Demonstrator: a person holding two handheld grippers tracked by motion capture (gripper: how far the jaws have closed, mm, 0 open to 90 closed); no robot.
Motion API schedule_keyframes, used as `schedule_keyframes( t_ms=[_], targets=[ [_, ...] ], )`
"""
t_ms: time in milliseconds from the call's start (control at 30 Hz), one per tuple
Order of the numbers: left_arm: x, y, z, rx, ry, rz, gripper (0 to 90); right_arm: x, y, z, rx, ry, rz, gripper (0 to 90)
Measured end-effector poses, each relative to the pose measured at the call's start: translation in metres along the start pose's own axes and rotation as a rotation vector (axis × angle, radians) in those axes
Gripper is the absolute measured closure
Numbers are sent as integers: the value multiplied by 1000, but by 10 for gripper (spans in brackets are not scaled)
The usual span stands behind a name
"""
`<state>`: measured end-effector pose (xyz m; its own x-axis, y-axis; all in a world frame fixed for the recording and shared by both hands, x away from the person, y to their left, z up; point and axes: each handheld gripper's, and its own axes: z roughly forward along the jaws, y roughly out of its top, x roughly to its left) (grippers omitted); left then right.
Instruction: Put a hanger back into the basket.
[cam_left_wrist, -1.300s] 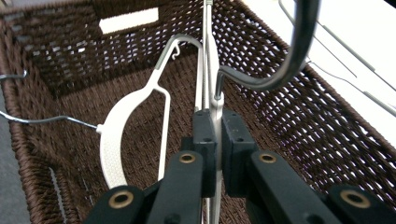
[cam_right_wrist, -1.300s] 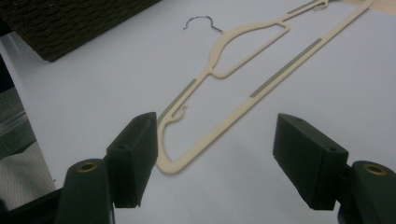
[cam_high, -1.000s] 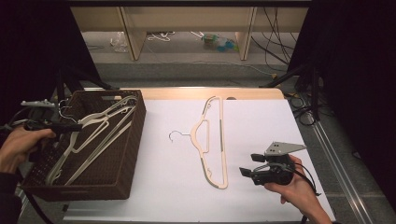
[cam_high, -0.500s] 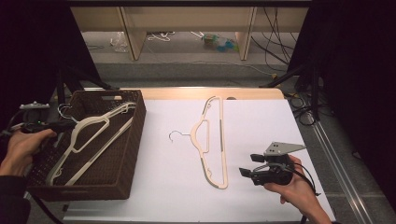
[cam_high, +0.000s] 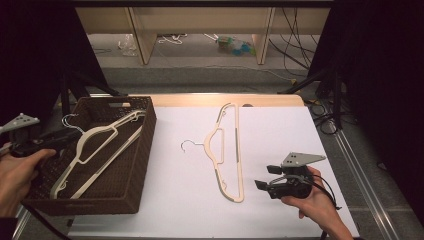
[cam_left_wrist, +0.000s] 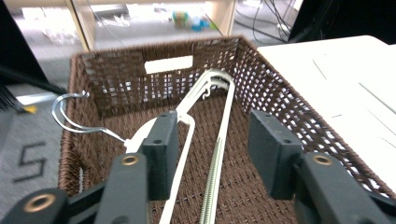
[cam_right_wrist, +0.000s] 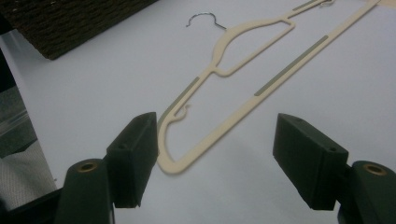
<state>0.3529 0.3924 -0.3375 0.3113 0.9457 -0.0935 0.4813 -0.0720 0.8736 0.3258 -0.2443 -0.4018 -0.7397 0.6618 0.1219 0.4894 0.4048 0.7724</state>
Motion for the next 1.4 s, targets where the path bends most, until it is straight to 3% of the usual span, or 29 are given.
schedule_keyframes(
  t_ms=[100,200,300,400,500,633,667,833,900,1000,1133,1200,1333,1400],
  targets=[
    [-14,-2,-13,-40,-13,4,499,-1,0,1,-1,11,6,316],
    [-33,-6,-20,-76,-73,-35,465,0,0,3,-9,6,12,314],
    [-60,-16,-16,-87,-135,-50,421,0,1,6,-6,2,17,300],
    [-91,-28,-9,-62,-194,8,401,0,3,10,7,-5,23,300],
    [-126,-37,3,-74,-257,5,387,-3,4,16,1,-28,47,294],
    [-165,-44,20,-51,-360,55,348,-9,7,23,-3,-67,70,266],
    [-173,-46,24,-44,-377,83,329,-11,7,25,-8,-71,71,261],
    [-207,-64,43,-25,-410,143,265,-17,10,38,-47,-133,89,205],
    [-214,-70,48,-21,-417,134,235,-19,12,41,-39,-133,92,172],
    [-220,-79,55,-4,-423,127,170,-20,14,48,-67,-142,76,163],
    [-223,-88,58,-2,-439,146,162,-22,17,53,-66,-136,76,160],
    [-226,-91,59,-5,-440,166,161,-24,18,58,-53,-140,77,160],
    [-229,-96,61,6,-431,167,162,-29,22,70,-7,-132,93,161],
    [-229,-100,62,16,-428,172,162,-29,25,76,45,-142,124,161]
  ],
)
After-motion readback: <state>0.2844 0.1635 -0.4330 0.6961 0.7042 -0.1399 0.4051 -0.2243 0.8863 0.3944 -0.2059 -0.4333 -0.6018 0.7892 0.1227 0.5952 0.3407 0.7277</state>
